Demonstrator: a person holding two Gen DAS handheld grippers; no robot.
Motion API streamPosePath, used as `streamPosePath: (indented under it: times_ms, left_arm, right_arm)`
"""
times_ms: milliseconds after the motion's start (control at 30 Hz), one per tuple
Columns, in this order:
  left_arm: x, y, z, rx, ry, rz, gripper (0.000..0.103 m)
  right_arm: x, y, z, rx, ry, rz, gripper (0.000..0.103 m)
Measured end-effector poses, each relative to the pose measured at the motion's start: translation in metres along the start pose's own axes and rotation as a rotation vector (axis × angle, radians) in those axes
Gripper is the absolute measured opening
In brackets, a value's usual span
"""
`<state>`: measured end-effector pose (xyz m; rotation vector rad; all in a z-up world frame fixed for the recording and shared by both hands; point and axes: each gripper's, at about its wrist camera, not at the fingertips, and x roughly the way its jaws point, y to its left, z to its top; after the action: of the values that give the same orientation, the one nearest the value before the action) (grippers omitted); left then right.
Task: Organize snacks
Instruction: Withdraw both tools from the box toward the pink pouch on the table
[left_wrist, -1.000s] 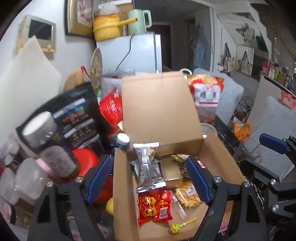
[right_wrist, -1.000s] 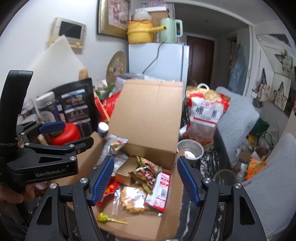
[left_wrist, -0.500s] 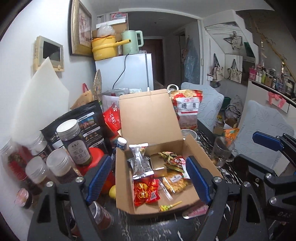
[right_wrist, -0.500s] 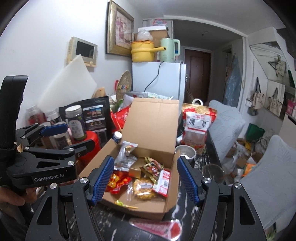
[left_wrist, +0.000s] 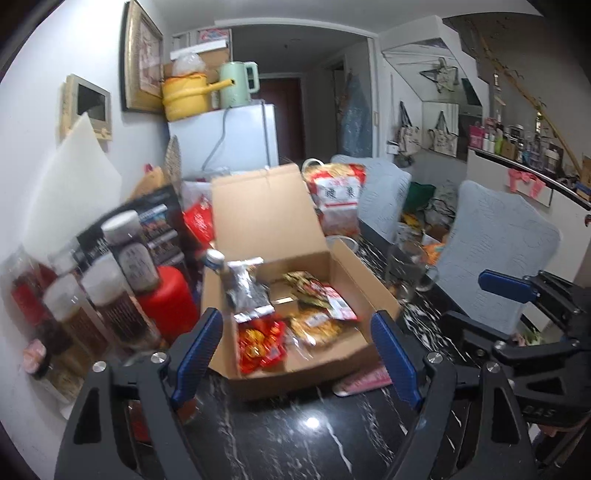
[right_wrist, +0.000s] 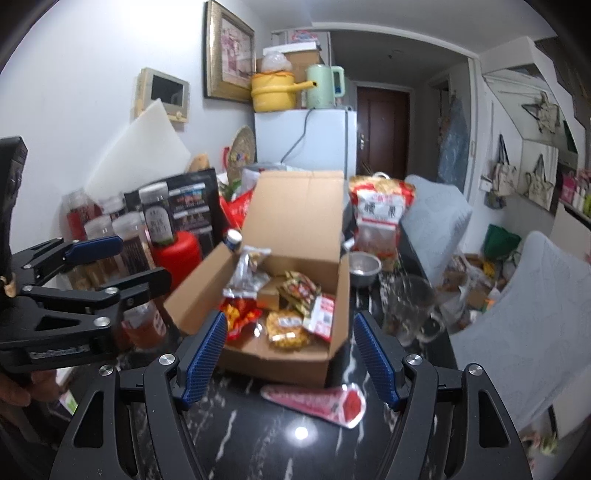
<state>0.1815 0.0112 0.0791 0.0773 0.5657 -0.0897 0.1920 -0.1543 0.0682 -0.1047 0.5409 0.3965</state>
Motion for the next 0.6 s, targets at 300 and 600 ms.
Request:
streamPosePath:
  times_ms: [300,600]
  left_arm:
    - [0.021,-0.023,-0.03,0.016,0.07,-0.071,0.082]
    - [0.054,-0.024,-0.062,-0.024,0.156,-0.115,0.082]
  right_arm:
    - [0.009,-0.017,-0.035,0.052,0.047,-0.017,0.072]
    - [0.031,-0.035,-0.066,0.091,0.107,-0.028,0.072]
